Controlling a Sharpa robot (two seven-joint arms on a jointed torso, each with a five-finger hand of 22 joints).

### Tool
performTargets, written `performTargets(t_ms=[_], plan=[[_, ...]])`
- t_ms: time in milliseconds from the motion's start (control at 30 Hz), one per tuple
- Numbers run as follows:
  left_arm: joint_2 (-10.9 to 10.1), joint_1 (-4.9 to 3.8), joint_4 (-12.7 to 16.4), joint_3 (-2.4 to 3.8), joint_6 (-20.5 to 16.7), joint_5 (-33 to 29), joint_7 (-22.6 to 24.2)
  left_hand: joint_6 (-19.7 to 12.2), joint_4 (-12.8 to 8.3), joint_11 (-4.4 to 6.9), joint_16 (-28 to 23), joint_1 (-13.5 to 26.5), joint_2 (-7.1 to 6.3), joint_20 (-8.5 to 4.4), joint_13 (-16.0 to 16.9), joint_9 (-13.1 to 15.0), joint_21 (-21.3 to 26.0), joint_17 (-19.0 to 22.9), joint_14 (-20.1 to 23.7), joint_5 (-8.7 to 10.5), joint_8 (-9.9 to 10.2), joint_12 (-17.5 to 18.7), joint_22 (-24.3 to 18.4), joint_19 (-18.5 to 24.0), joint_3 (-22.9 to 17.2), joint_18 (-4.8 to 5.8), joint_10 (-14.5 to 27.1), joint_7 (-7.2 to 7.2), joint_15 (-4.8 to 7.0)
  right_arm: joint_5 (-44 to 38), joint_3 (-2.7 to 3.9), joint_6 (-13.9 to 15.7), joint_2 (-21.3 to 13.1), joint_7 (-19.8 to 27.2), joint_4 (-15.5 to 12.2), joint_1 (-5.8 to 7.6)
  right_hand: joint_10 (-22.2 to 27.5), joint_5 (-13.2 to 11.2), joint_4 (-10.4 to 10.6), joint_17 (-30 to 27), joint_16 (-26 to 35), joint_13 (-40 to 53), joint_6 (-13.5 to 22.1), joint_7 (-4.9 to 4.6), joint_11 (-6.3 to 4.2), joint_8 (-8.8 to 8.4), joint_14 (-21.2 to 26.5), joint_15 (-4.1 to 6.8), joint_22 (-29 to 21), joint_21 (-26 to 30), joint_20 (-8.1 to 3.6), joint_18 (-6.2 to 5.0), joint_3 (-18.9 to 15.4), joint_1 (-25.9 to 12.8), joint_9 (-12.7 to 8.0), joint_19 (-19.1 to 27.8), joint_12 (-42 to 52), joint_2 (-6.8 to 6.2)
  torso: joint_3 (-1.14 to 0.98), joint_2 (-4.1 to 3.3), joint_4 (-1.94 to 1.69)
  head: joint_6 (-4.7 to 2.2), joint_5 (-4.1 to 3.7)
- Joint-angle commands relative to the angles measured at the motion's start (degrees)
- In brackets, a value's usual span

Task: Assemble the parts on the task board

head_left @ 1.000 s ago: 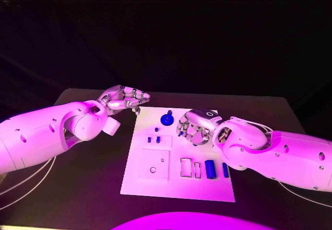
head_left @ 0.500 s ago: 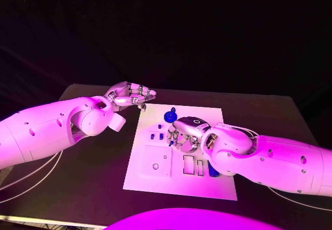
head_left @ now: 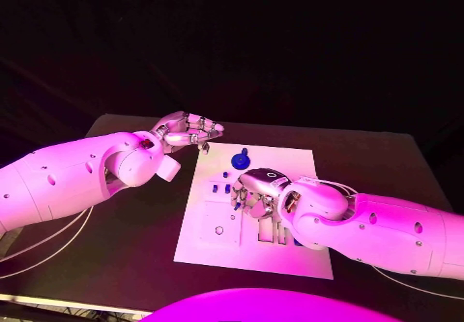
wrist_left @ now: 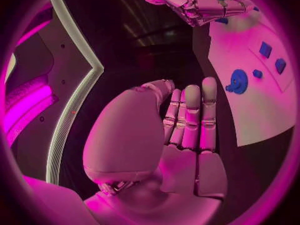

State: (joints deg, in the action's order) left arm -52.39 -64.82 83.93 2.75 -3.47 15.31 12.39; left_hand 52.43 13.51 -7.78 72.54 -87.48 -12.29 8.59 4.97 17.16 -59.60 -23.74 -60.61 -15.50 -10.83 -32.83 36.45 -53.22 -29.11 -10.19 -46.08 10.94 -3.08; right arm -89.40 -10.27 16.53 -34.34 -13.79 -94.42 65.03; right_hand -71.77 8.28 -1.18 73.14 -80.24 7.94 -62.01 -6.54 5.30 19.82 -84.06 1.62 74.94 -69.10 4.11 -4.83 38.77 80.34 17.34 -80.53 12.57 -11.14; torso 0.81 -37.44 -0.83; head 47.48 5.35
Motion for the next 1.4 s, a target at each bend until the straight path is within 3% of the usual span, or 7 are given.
performTargets(t_ms=[33,1400], plan=[[0.2,-0.08,0.1,0.04,1.1,-0.2,0.1,-0.2,0.0,-0.12,0.1,0.4,-0.05,0.27,-0.1,0.1,0.3,0.1,0.2,0.26,-0.2,-0.4,-0.1,0.0,-0.3,-0.43,0.3,-0.01,-0.38,-0.7,-0.01,-0.8,0.3,-0.2,-0.1,-0.31,-3.3,0.0,0.1,-0.1,-0.1,0.1,-0.3,-0.18,-3.02,0.20,-2.8,0.39,3.6,0.2,-0.18,0.14,0.4,-0.5,0.1,0.4,0.0,0.04,-0.04,-0.01,-0.07,0.14,0.09],[0.3,-0.08,-0.4,0.02,1.2,-0.2,-0.2,-0.2,-0.2,-0.11,0.2,0.6,-0.05,0.30,0.0,0.2,0.4,0.1,0.1,0.28,-0.3,-0.6,-0.1,-0.1,-0.4,-0.44,0.4,-0.02,-0.39,-1.2,-0.30,-2.5,1.0,-0.5,0.3,-1.22,-3.3,0.0,0.0,-0.2,0.0,0.2,-0.2,-0.18,-3.02,0.20,-2.8,0.39,3.6,0.2,-0.18,0.13,0.5,-0.6,0.1,0.4,-0.1,0.05,-0.01,0.00,0.02,0.54,0.08]])
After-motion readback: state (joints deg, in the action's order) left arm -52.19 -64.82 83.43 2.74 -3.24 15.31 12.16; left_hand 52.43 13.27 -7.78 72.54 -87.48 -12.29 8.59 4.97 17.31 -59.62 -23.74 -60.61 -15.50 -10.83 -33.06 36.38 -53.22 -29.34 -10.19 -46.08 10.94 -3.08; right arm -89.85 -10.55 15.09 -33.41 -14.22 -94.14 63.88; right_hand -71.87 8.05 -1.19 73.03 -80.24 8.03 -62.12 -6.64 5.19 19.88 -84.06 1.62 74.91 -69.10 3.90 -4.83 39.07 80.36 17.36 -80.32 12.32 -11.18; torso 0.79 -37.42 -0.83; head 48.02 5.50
